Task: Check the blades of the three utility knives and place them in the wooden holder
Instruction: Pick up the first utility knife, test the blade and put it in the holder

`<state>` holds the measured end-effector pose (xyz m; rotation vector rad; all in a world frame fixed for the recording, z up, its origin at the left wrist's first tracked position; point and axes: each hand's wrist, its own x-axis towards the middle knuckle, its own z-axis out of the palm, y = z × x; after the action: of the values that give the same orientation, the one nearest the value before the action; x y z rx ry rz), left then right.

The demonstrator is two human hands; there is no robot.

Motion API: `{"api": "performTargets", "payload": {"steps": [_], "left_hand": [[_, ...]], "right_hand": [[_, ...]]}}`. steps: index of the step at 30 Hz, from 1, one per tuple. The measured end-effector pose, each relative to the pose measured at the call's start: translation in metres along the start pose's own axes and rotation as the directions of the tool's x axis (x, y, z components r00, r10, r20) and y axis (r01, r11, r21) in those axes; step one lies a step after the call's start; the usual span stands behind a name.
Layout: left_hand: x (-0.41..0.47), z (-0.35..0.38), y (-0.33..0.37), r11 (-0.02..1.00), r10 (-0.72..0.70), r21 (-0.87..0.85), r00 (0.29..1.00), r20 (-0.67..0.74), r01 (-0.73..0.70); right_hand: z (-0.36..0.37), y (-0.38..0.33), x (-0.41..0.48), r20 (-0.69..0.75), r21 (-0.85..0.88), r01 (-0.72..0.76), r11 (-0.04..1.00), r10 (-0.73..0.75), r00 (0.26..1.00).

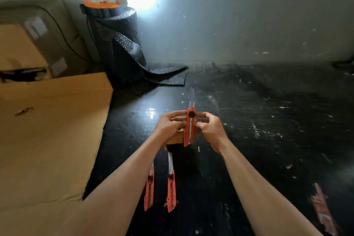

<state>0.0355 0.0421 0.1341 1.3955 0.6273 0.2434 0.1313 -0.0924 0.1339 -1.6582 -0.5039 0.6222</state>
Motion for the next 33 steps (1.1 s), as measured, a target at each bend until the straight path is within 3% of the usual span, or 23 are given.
{"api": "performTargets", "payload": {"steps": [6, 13, 17, 33], "left_hand": [[-0.008, -0.027, 0.062, 0.991, 0.133, 0.007, 0.991, 0.028, -0.133], [-0.02, -0.037, 0.097, 0.961, 0.276, -0.011, 0.96, -0.054, -0.277], [-0.022, -0.041, 0.105, 0.951, 0.309, 0.002, 0.949, -0.061, -0.31], [-0.021, -0.051, 0.114, 0.952, 0.304, -0.017, 0.952, -0.032, -0.305]], "right_hand": [[0.012, -0.062, 0.014, 0.044, -0.051, 0.177, 0.983, -0.175, 0.984], [0.027, -0.11, 0.022, 0.04, -0.427, 0.406, 0.808, -0.432, 0.901], [0.031, -0.123, 0.024, 0.062, -0.485, 0.445, 0.753, -0.478, 0.876], [0.036, -0.131, 0.019, 0.069, -0.497, 0.464, 0.733, -0.5, 0.863]]}}
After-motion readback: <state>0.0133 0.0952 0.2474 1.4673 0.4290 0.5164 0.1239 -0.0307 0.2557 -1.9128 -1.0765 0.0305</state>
